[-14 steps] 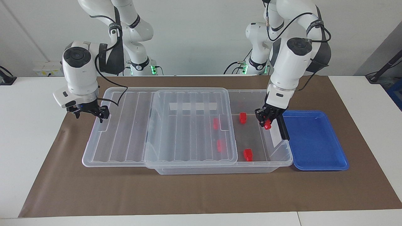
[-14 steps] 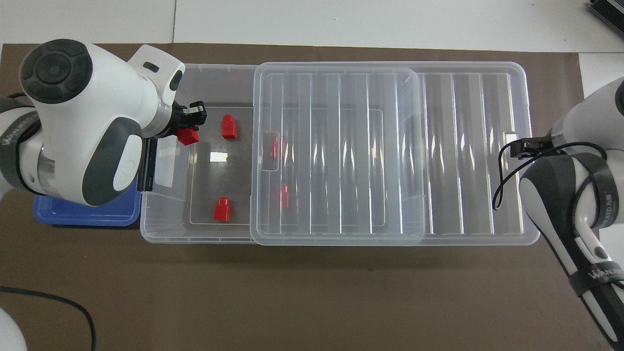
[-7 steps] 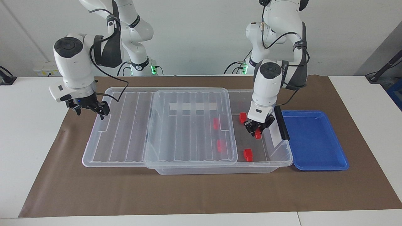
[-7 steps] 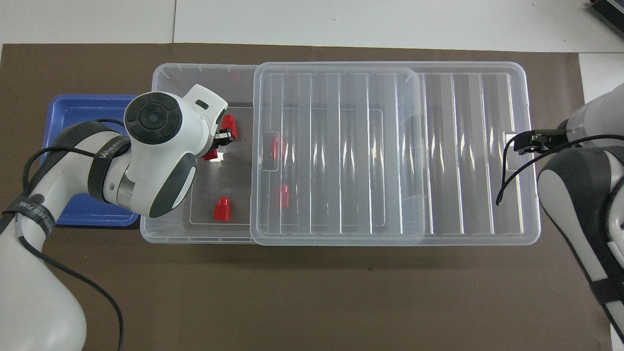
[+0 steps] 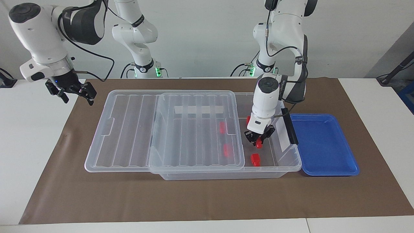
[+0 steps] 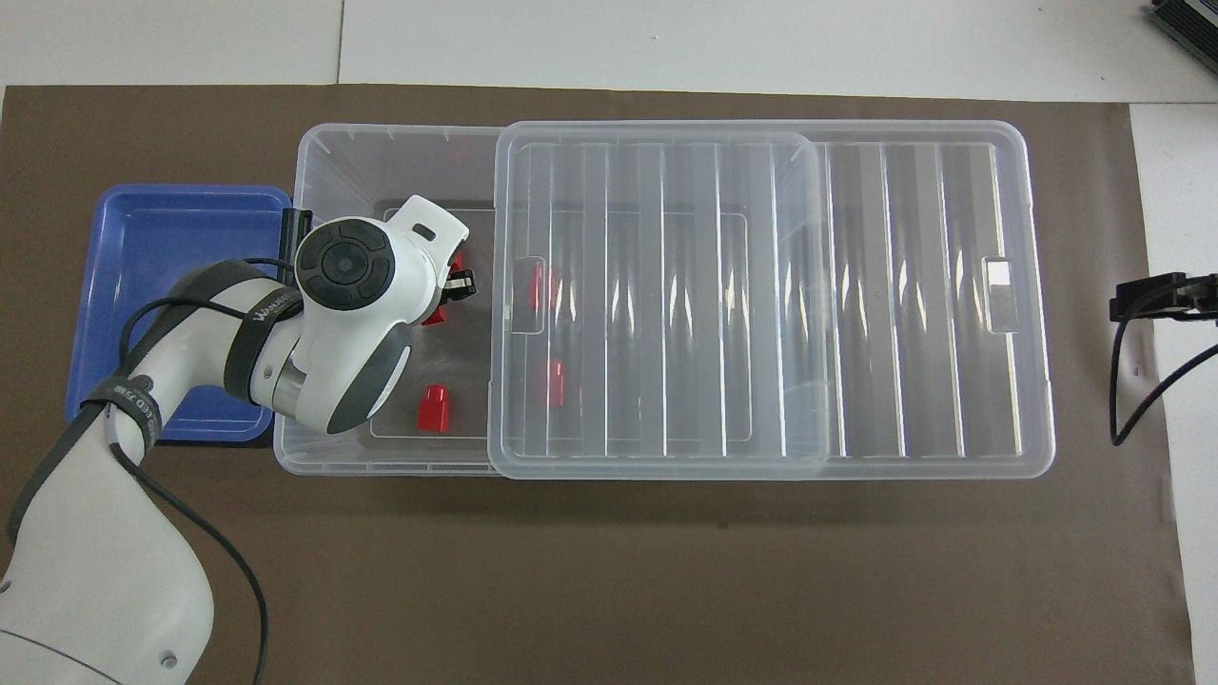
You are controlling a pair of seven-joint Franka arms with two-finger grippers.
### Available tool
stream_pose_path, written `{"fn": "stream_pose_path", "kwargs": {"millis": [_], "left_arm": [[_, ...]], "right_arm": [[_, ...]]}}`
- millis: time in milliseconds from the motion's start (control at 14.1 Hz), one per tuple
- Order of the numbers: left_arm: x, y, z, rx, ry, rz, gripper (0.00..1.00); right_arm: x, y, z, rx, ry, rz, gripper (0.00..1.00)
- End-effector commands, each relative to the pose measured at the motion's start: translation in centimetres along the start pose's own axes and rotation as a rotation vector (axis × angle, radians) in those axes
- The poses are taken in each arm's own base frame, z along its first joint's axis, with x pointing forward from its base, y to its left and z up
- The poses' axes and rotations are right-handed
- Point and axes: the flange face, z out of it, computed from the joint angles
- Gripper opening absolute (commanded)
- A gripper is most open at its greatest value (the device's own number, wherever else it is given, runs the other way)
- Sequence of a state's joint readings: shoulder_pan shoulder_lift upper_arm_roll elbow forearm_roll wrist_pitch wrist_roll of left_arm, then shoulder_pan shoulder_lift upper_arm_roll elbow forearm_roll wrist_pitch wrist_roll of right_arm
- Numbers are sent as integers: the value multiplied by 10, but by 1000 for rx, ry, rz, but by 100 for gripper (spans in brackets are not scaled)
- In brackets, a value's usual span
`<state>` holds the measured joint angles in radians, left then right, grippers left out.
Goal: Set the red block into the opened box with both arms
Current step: 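Lower the red block into the box and open the left gripper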
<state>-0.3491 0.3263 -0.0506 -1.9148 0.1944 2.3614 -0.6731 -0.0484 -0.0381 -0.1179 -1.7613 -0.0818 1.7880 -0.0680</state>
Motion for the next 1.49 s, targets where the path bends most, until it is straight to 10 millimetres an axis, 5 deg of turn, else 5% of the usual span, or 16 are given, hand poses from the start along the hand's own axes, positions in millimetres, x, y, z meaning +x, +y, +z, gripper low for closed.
{"fn": "stream_pose_path", "kwargs": {"millis": [0, 142, 569, 711, 783, 854, 1067, 1281, 1423], "left_arm": [[-12, -3, 10, -7, 31, 3, 0], [-15, -4, 14, -5, 25, 4, 0], [-18, -6, 19, -5, 27, 9, 0], [-19, -6, 22, -5, 27, 11, 0], [-19, -7, 21, -5, 27, 10, 35], [-19, -7, 21, -5, 27, 10, 50], [-18, -6, 20, -2, 24, 10, 52], [-17, -6, 19, -1, 25, 9, 84], [-16, -5, 18, 0, 25, 9, 96]], "right_arm": [[-7, 1, -27, 29, 0, -18, 100], [-7, -6, -33, 98, 2, 13, 100], [-9, -94, -43, 58, 5, 32, 100], [-10, -97, -43, 52, -1, 39, 100], [-11, -97, -43, 52, -3, 39, 100], [-11, -97, -43, 52, -3, 37, 100], [-11, -97, -43, 52, -3, 37, 100], [-11, -97, -42, 51, -6, 37, 100], [-12, -96, -42, 52, -12, 40, 100]]}}
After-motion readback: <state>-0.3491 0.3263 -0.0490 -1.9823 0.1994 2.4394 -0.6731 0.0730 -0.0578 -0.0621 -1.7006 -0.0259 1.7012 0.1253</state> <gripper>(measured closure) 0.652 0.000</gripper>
